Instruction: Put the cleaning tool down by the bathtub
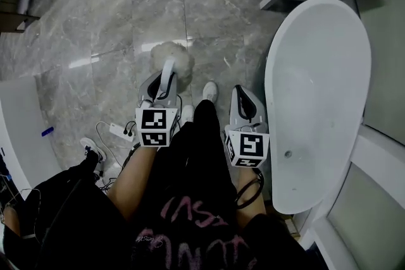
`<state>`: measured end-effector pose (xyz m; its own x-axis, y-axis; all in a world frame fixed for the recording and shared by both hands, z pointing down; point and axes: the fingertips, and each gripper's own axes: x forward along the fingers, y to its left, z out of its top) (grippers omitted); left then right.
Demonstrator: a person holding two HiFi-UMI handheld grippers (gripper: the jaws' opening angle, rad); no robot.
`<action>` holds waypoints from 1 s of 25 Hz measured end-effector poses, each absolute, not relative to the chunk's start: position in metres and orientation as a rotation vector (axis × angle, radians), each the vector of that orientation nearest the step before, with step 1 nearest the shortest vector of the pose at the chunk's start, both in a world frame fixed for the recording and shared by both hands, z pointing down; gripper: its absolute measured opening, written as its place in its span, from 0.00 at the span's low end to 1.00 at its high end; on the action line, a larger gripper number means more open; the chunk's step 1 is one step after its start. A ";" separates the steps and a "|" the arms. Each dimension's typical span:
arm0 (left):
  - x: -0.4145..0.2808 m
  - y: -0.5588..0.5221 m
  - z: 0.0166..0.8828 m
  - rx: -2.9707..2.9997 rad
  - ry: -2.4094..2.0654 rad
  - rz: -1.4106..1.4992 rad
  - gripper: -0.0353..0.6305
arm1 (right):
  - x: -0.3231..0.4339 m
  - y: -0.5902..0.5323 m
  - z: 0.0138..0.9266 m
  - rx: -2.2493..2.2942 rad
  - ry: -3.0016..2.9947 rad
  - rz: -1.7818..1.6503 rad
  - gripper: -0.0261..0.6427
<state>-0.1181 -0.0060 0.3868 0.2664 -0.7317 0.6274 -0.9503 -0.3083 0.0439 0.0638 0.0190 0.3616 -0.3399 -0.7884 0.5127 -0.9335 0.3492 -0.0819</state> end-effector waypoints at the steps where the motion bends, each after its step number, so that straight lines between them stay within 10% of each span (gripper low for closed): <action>1: -0.117 -0.010 0.392 2.127 -1.518 0.722 0.17 | 0.063 0.015 0.368 1.504 -2.233 0.523 0.06; 25: -0.081 -0.043 0.535 1.998 -1.414 0.810 0.17 | 0.066 -0.032 0.512 1.371 -2.161 0.713 0.06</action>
